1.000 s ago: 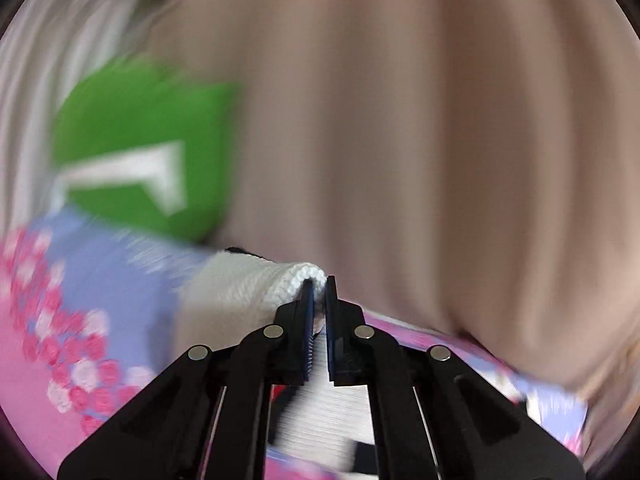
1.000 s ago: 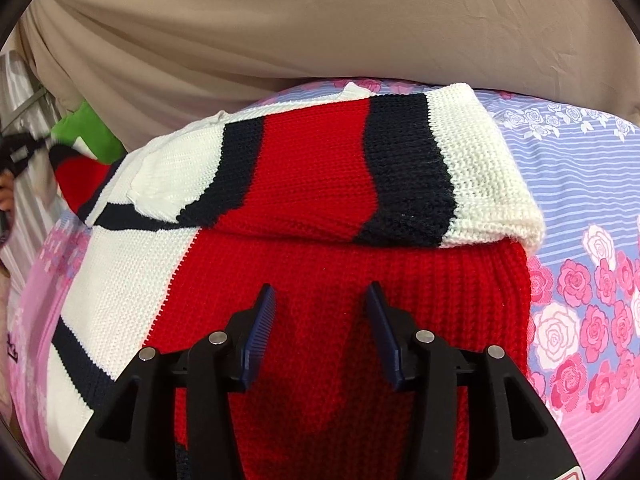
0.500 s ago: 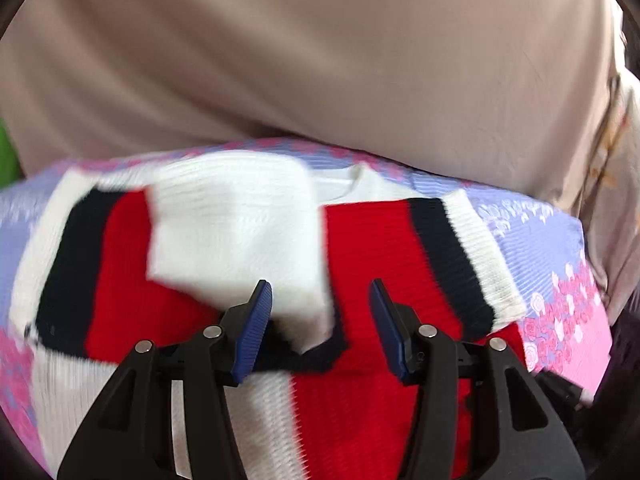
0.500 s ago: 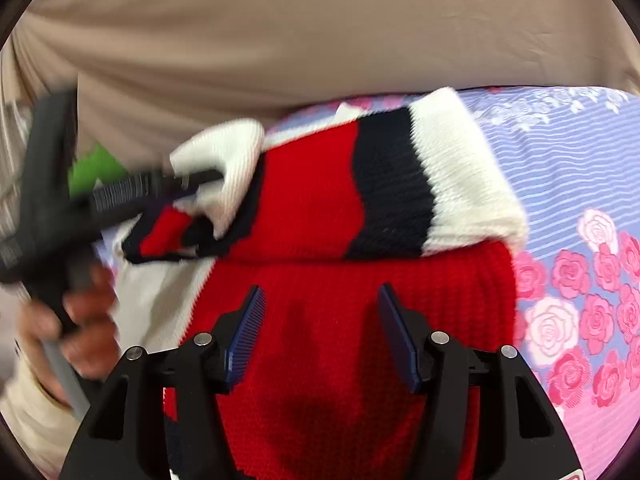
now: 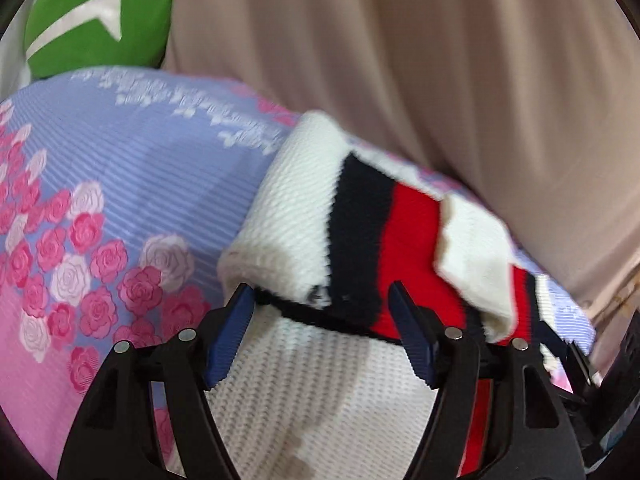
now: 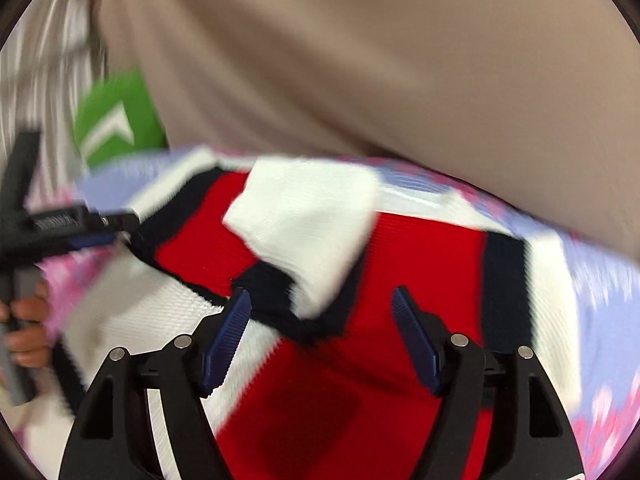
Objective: Fold small clothes
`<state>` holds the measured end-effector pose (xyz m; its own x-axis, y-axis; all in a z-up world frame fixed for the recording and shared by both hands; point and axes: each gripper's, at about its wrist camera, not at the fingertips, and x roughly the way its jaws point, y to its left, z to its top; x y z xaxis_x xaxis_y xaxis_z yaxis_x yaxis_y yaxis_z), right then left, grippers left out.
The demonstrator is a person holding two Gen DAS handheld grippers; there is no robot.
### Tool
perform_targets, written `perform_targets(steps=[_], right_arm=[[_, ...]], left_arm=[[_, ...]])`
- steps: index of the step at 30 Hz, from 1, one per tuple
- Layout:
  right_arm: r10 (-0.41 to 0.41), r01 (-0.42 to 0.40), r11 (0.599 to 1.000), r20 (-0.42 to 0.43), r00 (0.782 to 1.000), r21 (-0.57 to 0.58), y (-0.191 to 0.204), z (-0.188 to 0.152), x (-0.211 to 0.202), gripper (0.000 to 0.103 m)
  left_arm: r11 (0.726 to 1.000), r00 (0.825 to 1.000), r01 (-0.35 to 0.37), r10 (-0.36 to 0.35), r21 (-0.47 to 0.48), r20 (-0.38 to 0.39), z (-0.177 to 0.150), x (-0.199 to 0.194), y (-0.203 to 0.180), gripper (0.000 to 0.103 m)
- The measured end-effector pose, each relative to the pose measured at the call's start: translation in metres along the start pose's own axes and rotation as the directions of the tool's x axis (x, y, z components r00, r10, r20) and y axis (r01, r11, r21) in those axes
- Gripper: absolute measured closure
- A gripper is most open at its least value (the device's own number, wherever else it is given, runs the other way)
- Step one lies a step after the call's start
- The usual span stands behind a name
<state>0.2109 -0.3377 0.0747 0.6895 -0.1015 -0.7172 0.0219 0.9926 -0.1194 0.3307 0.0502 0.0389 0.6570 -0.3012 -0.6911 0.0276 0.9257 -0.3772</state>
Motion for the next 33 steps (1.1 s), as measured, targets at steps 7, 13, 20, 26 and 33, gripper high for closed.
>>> perform_targets(steps=[7, 13, 20, 26, 33], right_arm=[[-0.156, 0.139, 0.920, 0.017, 0.988, 0.366, -0.107, -0.003, -0.006, 0.036], [0.092, -0.089, 0.776, 0.029, 0.995, 0.625, -0.188, -0.053, -0.021, 0.033], [0.242, -0.205, 0.738, 0.032, 0.970, 0.644, -0.181, -0.042, 0.015, 0.032], [0.183, -0.226, 0.804, 0.133, 0.974, 0.550, -0.149, 0.002, -0.020, 0.094], [0.055, -0.100, 0.852, 0.104, 0.993, 0.514, -0.166, -0.029, -0.046, 0.095]], left_arm=[[1.000, 1.000, -0.015, 0.015, 0.021, 0.000, -0.002, 0.014, 0.010, 0.037], [0.996, 0.996, 0.085, -0.085, -0.039, -0.004, -0.002, 0.003, 0.021, 0.037], [0.985, 0.990, 0.126, -0.133, -0.117, -0.047, 0.004, 0.017, 0.026, 0.040], [0.985, 0.993, 0.114, -0.119, -0.130, -0.026, 0.025, 0.009, 0.028, 0.095], [0.996, 0.996, 0.085, -0.085, -0.022, 0.010, 0.011, -0.003, 0.006, 0.095]])
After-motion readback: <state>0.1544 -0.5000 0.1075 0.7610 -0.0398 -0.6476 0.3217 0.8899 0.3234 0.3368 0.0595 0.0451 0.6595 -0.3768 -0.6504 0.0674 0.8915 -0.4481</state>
